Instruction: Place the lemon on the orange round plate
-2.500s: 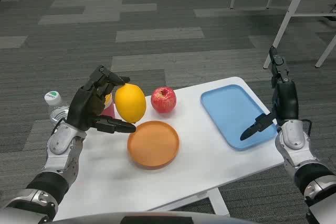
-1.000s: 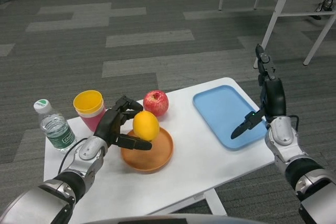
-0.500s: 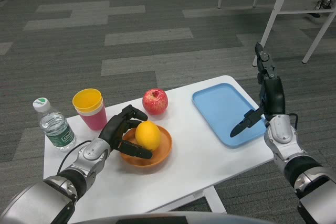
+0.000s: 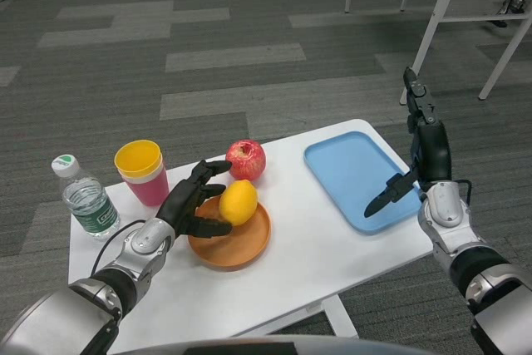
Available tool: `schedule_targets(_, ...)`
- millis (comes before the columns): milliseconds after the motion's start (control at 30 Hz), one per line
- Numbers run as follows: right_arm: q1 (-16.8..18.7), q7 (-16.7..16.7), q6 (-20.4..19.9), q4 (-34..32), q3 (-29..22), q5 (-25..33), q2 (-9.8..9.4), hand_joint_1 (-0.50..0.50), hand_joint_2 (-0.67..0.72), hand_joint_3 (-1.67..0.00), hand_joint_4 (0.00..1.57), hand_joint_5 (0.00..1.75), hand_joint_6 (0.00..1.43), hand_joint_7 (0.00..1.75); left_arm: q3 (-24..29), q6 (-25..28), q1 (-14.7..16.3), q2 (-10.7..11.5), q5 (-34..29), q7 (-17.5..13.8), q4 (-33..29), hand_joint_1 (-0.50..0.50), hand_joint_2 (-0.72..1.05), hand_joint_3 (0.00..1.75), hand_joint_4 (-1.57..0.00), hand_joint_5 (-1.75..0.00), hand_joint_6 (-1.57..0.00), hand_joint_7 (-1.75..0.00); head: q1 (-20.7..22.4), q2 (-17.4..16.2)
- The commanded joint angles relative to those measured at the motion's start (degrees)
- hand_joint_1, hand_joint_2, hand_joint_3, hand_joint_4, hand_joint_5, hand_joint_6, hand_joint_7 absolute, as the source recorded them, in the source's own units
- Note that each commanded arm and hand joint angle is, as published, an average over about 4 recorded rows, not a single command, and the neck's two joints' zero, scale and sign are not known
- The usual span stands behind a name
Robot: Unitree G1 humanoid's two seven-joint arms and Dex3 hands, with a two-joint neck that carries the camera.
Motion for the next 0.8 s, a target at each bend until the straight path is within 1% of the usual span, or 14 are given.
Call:
schedule_targets(33,0.37,-0.18,-0.12,0.07,-0.17,0.30,0.22,-0.43,0.72,0.00,0.34,0.00,0.00,0.00,0.99,-2.38,0.44,0.17,0.25,0.35,0.52,0.50,1.05,0.09,0.00,-0.82,0.00,-0.44,0.02,-0.06)
schedule_targets(133,0.37,-0.18,-0.07,0.07,-0.12,0.30,0.22,-0.42,0.72,0.00,0.34,0.00,0.00,0.00,1.47,-3.67,0.55,0.17,0.25,0.35,0.52,0.50,1.05,0.02,0.00,-0.82,0.00,-0.42,0.04,-0.15)
schedule_targets(267,0.37,-0.18,-0.07,0.07,-0.12,0.30,0.22,-0.43,0.72,0.00,0.34,0.00,0.00,0.00,2.57,-5.74,0.79,0.17,0.21,0.37,0.52,0.50,1.05,0.09,0.00,-0.82,0.00,-0.37,0.07,-0.12)
schedule_targets(433,0.41,-0.18,-0.07,0.01,-0.12,0.30,0.22,-0.42,0.72,0.00,0.34,0.00,0.00,0.00,5.30,-10.59,1.54,0.17,-0.80,0.96,0.30,0.50,1.05,0.09,0.00,-0.82,0.00,-0.35,0.09,-0.22)
schedule_targets(467,0.43,-0.18,-0.09,-0.02,-0.10,0.30,0.22,-0.42,0.72,0.00,0.34,0.00,0.00,0.00,5.60,-11.87,1.80,0.17,-1.92,1.10,0.06,0.50,1.05,0.09,0.00,-0.80,0.00,-0.35,0.09,-0.26)
schedule_targets(600,0.45,-0.18,-0.09,-0.04,-0.04,0.30,0.15,-0.42,0.72,0.00,0.34,0.00,0.00,0.00,5.14,-16.79,2.83,0.23,-8.34,1.45,-1.65,0.50,1.05,0.09,0.00,-0.46,0.00,-0.28,0.10,-0.31)
schedule_targets(667,0.45,-0.18,-0.07,-0.04,0.01,0.30,0.13,-0.44,0.72,0.00,0.34,0.00,0.00,0.00,4.68,-18.24,3.47,0.47,-10.69,1.49,-3.70,0.50,1.05,0.09,0.00,-0.41,0.00,-0.28,0.19,-0.32)
schedule_targets(733,0.45,-0.18,-0.07,-0.08,0.05,0.30,0.13,-0.44,0.72,0.00,0.34,0.00,0.00,0.00,3.58,-20.00,4.57,0.74,-13.98,1.54,-7.08,0.50,1.05,0.09,0.00,-0.36,0.00,-0.24,0.26,-0.36)
schedule_targets(800,0.45,-0.18,-0.07,-0.08,0.10,0.30,0.13,-0.42,0.72,0.00,0.34,0.00,0.00,0.00,1.38,-21.67,5.58,0.96,-18.51,1.54,-10.47,0.50,1.05,0.09,0.00,-0.31,0.00,-0.21,0.24,-0.38)
